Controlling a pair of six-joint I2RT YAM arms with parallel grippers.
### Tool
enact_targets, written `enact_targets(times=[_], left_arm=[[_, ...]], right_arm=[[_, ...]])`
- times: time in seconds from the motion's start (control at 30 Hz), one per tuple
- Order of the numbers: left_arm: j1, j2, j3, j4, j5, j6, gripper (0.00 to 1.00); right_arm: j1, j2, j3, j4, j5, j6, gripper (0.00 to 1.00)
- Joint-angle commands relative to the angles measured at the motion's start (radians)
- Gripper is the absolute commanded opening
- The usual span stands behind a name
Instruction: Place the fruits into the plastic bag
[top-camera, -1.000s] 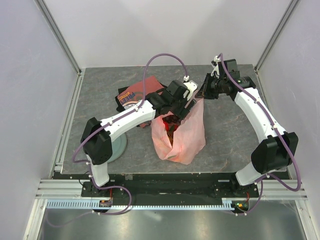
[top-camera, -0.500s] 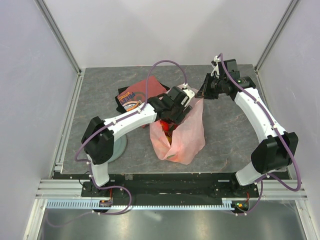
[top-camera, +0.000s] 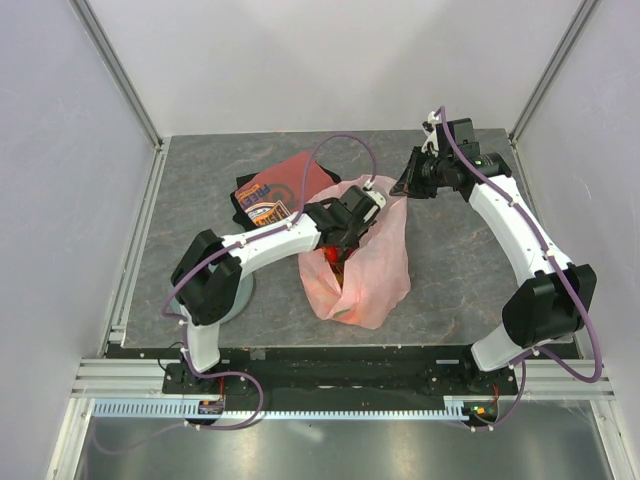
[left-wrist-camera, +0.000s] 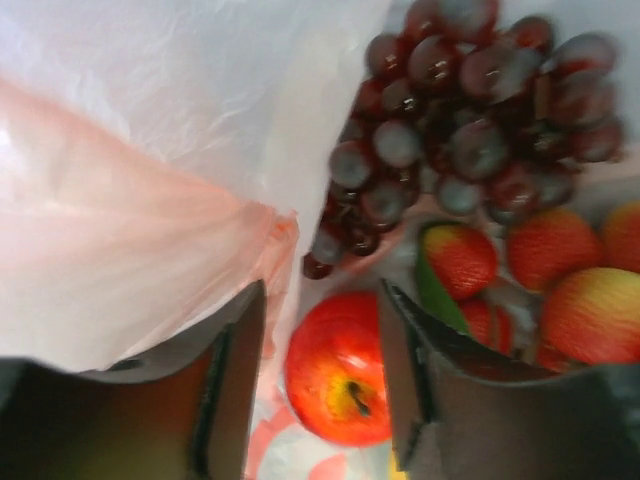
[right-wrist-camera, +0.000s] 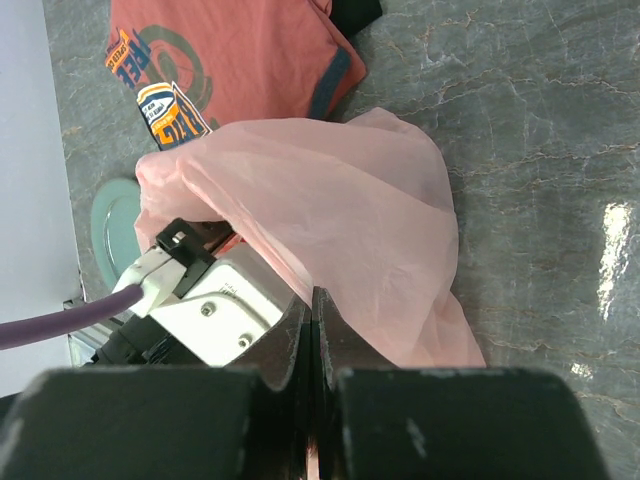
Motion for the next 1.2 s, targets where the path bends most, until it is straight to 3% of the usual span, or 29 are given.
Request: enact_targets(times=[0.0, 0.17, 0.37, 0.47, 0.6, 0.7, 0.77, 0.83, 0.93, 1.03, 1.17], left_arm=[[-0.005, -0.021, -0.012, 0.069, -0.124, 0.037, 0.48], [0.005, -0.110, -0.053, 0.097, -0.246, 0.025, 0.48], [0.013, -0.265, -0.056, 0.040, -0.215, -0.079, 0.52], [0.013, -0.364, -0.064, 0.039, -0.114, -0.119, 0.64], [0.013, -0.422, -0.096, 0.060, -0.122, -0.112, 0.83], [0.033, -0.383, -0.113, 0.054, -0.119, -0.099, 0.92], [0.062, -0.351, -0.086, 0.019, -0.048, -0.131, 0.95], [0.122, -0.313, -0.053, -0.010, 0.107, -0.235, 0.96], [0.188, -0.317, -0.087, 0.032, 0.303, -0.350, 0.98], [0.223, -0.363, -0.144, 0.144, 0.428, -0.443, 0.99], [0.275, -0.412, -0.207, 0.249, 0.519, -0.552, 0.99]], right_arm=[[0.001, -0.015, 0.041, 0.039, 0.014, -0.015, 0.01], [0.001, 0.072, 0.144, 0.075, 0.047, -0.087, 0.00], [0.004, 0.303, 0.501, 0.078, 0.002, -0.166, 0.00], [0.007, 0.418, 0.645, 0.078, -0.044, -0.166, 0.00], [0.023, 0.483, 0.712, 0.081, -0.040, -0.161, 0.03], [0.032, 0.473, 0.678, 0.084, -0.040, -0.167, 0.13], [0.039, 0.433, 0.620, 0.090, -0.035, -0.183, 0.30], [0.042, 0.373, 0.551, 0.096, -0.011, -0.209, 0.48], [0.041, 0.289, 0.491, 0.087, 0.043, -0.252, 0.62], [0.042, 0.194, 0.423, 0.067, 0.148, -0.279, 0.70], [0.056, 0.051, 0.329, 0.058, 0.300, -0.340, 0.73]])
